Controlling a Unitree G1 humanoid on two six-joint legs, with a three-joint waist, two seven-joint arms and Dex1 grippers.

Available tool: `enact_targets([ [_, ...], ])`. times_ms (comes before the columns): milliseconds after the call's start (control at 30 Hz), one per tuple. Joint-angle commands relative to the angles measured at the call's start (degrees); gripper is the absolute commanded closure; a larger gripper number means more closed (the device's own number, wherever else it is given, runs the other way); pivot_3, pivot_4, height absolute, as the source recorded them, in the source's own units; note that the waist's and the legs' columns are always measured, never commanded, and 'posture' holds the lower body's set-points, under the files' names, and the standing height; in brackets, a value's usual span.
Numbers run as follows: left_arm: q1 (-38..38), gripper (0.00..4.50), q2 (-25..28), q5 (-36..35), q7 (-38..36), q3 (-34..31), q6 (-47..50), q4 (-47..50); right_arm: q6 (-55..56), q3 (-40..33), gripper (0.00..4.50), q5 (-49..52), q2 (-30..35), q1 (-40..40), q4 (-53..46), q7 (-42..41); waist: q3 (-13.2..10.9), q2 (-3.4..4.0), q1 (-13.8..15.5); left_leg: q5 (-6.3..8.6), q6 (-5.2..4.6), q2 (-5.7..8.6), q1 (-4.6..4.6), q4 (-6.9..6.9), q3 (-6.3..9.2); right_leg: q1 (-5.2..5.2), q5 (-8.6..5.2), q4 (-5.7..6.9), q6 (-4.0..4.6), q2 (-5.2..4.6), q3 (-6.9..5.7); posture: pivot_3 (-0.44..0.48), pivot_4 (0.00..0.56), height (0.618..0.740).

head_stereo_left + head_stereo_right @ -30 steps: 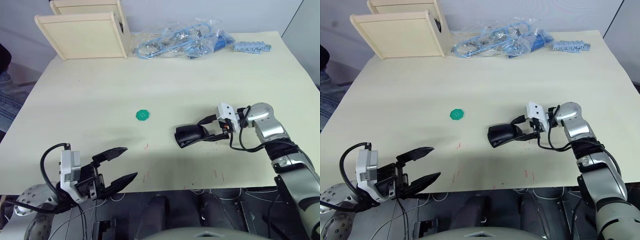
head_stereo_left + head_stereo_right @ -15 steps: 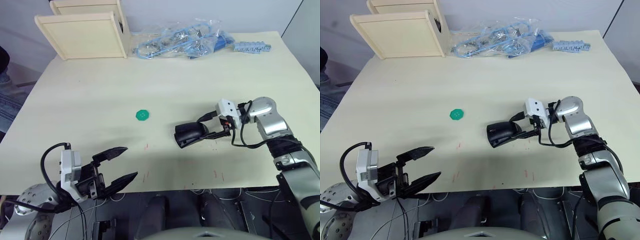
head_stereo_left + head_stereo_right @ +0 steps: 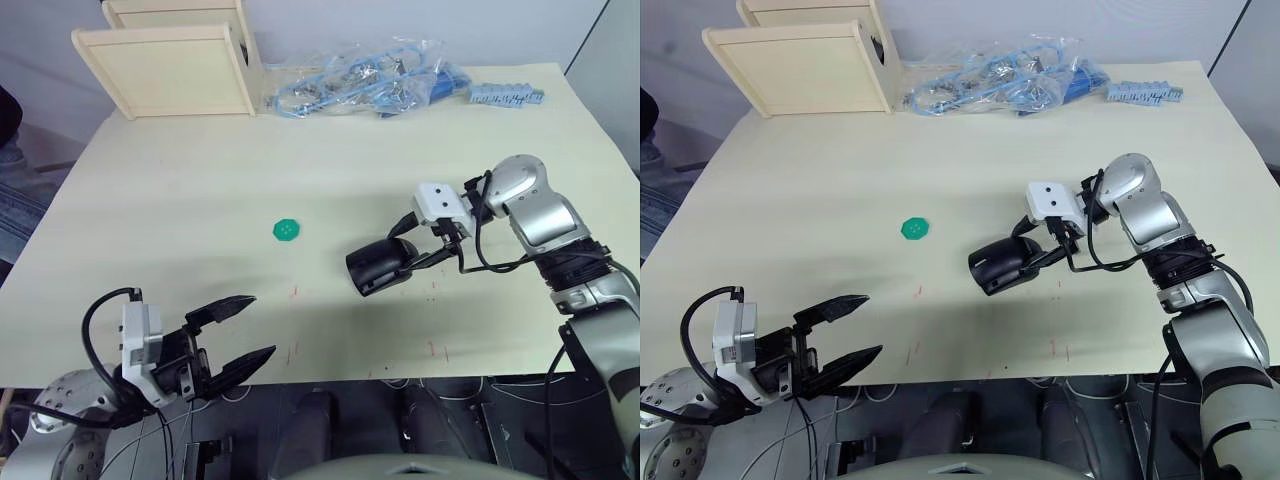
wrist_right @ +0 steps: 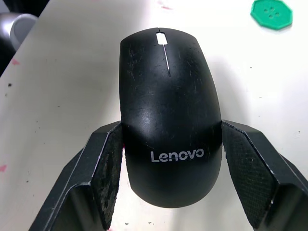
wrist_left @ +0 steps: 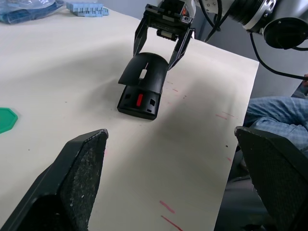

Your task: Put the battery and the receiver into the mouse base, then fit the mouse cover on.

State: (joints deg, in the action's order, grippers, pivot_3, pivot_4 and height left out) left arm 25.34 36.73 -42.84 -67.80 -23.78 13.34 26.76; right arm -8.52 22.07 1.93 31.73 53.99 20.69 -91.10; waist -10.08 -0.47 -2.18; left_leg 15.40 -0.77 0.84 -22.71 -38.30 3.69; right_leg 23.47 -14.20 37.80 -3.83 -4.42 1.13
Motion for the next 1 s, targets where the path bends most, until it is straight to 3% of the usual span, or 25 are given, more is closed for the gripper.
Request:
enact_targets([
  [33, 0.7, 0.00, -0.3, -0.2, -0.3, -0.2, -1.2, 0.9, 0.2, 0.3, 1.38, -0.6, 0.4, 1.9, -1.0, -0.5, 0.0, 0.00, 0.0, 0.00, 0.00, 0.00, 0.00, 0.00, 0.00, 0.00, 0.00, 0.00, 0.00, 0.00, 0.00, 0.000, 0.150, 0.740],
  [1000, 2.4, 0.00, -0.7, -0.2, -0.1, 0.1, -2.0, 1.4, 4.4, 2.2, 1.38, -4.6, -2.5, 3.2, 6.4, 0.0, 0.0, 0.00, 0.0, 0.00, 0.00, 0.00, -0.01, 0.00, -0.02, 0.04, 0.00, 0.01, 0.00, 0.00, 0.01, 0.000, 0.150, 0.740],
])
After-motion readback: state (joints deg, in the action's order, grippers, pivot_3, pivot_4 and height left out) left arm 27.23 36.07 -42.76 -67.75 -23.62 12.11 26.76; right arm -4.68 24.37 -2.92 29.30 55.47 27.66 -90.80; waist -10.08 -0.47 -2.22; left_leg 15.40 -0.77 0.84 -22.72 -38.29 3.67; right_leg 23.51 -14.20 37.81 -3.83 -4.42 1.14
